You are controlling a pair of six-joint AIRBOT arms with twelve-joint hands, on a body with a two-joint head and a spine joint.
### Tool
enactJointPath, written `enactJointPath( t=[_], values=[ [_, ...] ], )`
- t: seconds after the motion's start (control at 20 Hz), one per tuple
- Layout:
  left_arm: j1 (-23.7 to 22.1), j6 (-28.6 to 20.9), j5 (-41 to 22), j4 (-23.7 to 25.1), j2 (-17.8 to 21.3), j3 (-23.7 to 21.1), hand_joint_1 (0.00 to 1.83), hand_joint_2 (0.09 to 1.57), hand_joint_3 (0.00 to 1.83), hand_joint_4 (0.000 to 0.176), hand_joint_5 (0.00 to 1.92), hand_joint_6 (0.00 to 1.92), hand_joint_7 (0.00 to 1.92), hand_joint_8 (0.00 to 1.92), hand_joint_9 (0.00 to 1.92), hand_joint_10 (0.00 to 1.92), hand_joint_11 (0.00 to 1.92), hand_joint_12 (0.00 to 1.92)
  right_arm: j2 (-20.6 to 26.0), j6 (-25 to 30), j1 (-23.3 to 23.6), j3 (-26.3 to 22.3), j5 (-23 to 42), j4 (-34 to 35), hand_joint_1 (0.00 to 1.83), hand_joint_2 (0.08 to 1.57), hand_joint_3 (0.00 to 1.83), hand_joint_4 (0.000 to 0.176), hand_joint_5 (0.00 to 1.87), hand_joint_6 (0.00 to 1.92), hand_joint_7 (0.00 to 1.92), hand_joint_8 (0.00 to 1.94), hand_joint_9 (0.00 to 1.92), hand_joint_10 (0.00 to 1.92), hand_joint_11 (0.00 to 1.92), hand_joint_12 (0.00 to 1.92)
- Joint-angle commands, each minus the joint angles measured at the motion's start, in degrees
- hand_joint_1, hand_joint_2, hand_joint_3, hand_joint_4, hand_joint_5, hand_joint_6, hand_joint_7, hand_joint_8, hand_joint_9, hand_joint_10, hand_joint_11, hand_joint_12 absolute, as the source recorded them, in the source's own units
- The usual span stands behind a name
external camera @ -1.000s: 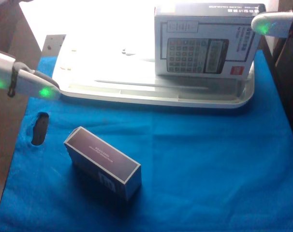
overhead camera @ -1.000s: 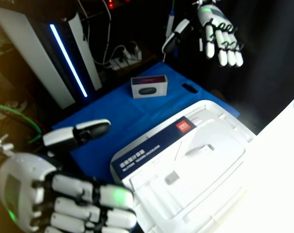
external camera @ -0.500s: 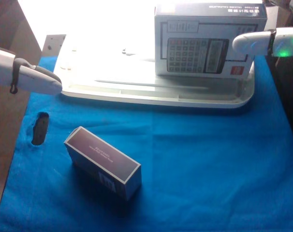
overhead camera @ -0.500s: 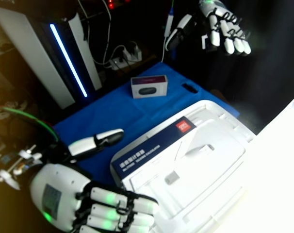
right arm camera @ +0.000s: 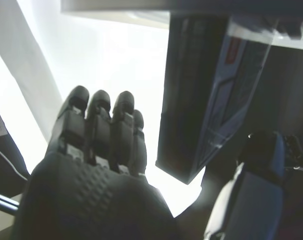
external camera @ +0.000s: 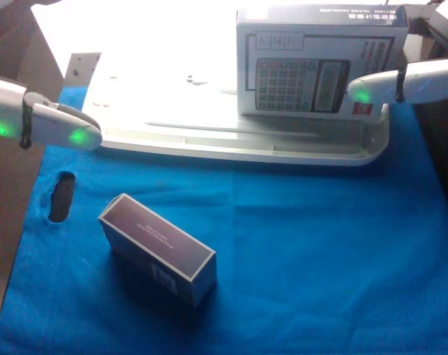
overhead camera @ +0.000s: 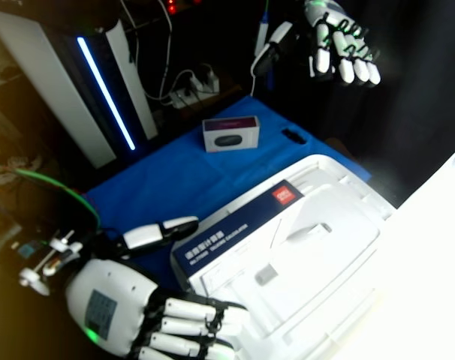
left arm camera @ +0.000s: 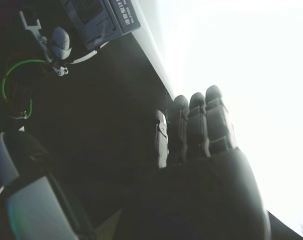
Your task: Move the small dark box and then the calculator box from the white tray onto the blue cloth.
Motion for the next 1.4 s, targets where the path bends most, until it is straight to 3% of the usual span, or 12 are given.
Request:
enactJointPath(
  t=[0.0, 0.15, 0.25, 0.45, 0.5, 0.55, 0.6, 0.7, 0.85, 1.1, 1.25, 1.35],
  values=[
    [-0.4, -0.1, -6.8, -2.4, -0.3, -0.1, 0.66, 0.69, 0.01, 0.176, 0.1, 0.01, 0.08, 0.0, 0.0, 0.0, 0.0, 0.0, -0.2, 0.8, 0.3, 0.3, 6.8, 0.8, 0.97, 0.75, 0.0, 0.0, 0.78, 0.01, 0.74, 0.0, 0.6, 0.01, 0.2, 0.68],
    [0.1, -0.1, -6.7, -2.5, -0.5, -0.1, 0.61, 0.71, 0.02, 0.176, 0.06, 0.0, 0.09, 0.0, 0.01, 0.0, 0.0, 0.0, -0.4, 1.0, 0.3, 0.5, 6.8, 0.8, 1.18, 0.96, 0.0, 0.0, 1.37, 0.23, 1.02, 0.03, 0.83, 0.05, 0.27, 1.0],
    [1.5, -0.1, -6.9, -3.0, -0.7, -0.3, 0.59, 0.71, 0.01, 0.168, 0.02, 0.0, 0.09, 0.0, 0.03, 0.01, 0.02, 0.01, -0.6, 1.2, 0.2, 0.6, 6.8, 0.8, 1.27, 1.04, 0.0, 0.0, 1.48, 0.07, 0.96, 0.95, 0.99, 0.13, 0.33, 1.3],
    [2.7, -0.2, -7.6, -4.0, -1.1, -0.2, 0.61, 0.72, 0.01, 0.175, 0.01, 0.0, 0.08, 0.0, 0.03, 0.01, 0.03, 0.01, -0.8, 1.8, 0.2, 0.8, 6.8, 0.8, 1.27, 1.01, 0.0, 0.026, 1.31, 0.36, 1.22, 0.62, 1.21, 0.13, 0.48, 0.98],
    [2.7, -0.2, -7.5, -4.0, -1.2, -0.2, 0.65, 0.71, 0.0, 0.176, 0.01, 0.0, 0.08, 0.0, 0.03, 0.01, 0.03, 0.02, -0.8, 2.0, 0.3, 0.8, 6.8, 0.8, 1.37, 1.04, 0.0, 0.0, 1.26, 0.41, 1.16, 0.66, 1.07, 0.82, 0.62, 0.92],
    [2.8, -0.2, -7.5, -4.1, -1.2, -0.2, 0.66, 0.69, 0.0, 0.176, 0.02, 0.01, 0.08, 0.0, 0.03, 0.01, 0.04, 0.02, -0.8, 2.2, 0.3, 0.8, 7.0, 0.5, 1.39, 1.05, 0.0, 0.0, 1.15, 0.59, 1.16, 0.66, 1.02, 1.01, 0.63, 0.93],
    [2.9, -0.2, -7.4, -4.2, -1.2, -0.2, 0.69, 0.67, 0.0, 0.176, 0.02, 0.0, 0.08, 0.0, 0.02, 0.0, 0.03, 0.01, -0.8, 2.6, 0.3, 0.8, 7.5, -0.3, 1.39, 1.05, 0.0, 0.0, 1.05, 0.75, 1.18, 0.59, 1.05, 1.02, 0.71, 0.91],
    [3.0, -0.2, -7.0, -4.3, -1.2, -0.2, 0.7, 0.65, 0.0, 0.176, 0.03, 0.01, 0.08, 0.0, 0.01, 0.0, 0.01, 0.01, -0.7, 5.9, 0.3, 1.6, 9.4, -1.7, 1.26, 1.04, 0.0, 0.0, 1.08, 0.78, 1.24, 0.58, 1.22, 0.35, 0.82, 0.9],
    [3.3, -0.2, -6.9, -4.9, -1.2, -0.1, 0.71, 0.67, 0.0, 0.176, 0.06, 0.01, 0.09, 0.0, 0.01, 0.0, 0.0, 0.0, -0.4, 7.2, 0.3, 1.3, 11.9, -3.4, 1.26, 1.04, 0.0, 0.0, 1.08, 0.73, 1.23, 0.66, 1.32, 0.16, 0.84, 1.15],
    [4.6, -0.1, -6.6, -6.4, -1.1, 0.0, 0.78, 0.66, 0.0, 0.171, 0.0, 0.0, 0.09, 0.0, 0.02, 0.0, 0.01, 0.0, 2.1, 7.2, 0.3, -1.7, 18.2, -4.9, 1.19, 1.1, 0.0, 0.0, 1.0, 0.89, 1.25, 0.52, 1.21, 0.7, 0.76, 1.57],
    [5.7, -0.1, -6.6, -7.6, -1.1, 0.0, 0.74, 0.64, 0.0, 0.159, 0.0, 0.0, 0.02, 0.0, 0.0, 0.0, 0.0, 0.0, 3.8, 7.2, 0.4, -4.6, 23.2, -7.1, 1.29, 1.05, 0.0, 0.0, 1.07, 0.66, 1.2, 0.81, 1.18, 1.02, 1.03, 1.57],
    [6.9, -0.1, -7.0, -8.9, -1.1, 0.1, 0.72, 0.64, 0.0, 0.155, 0.0, 0.0, 0.0, 0.0, 0.0, 0.0, 0.0, 0.0, 4.8, 7.2, 0.4, -6.5, 25.1, -8.4, 1.17, 1.11, 0.0, 0.0, 1.01, 0.92, 1.26, 0.42, 1.21, 1.12, 1.12, 1.56]
  ],
)
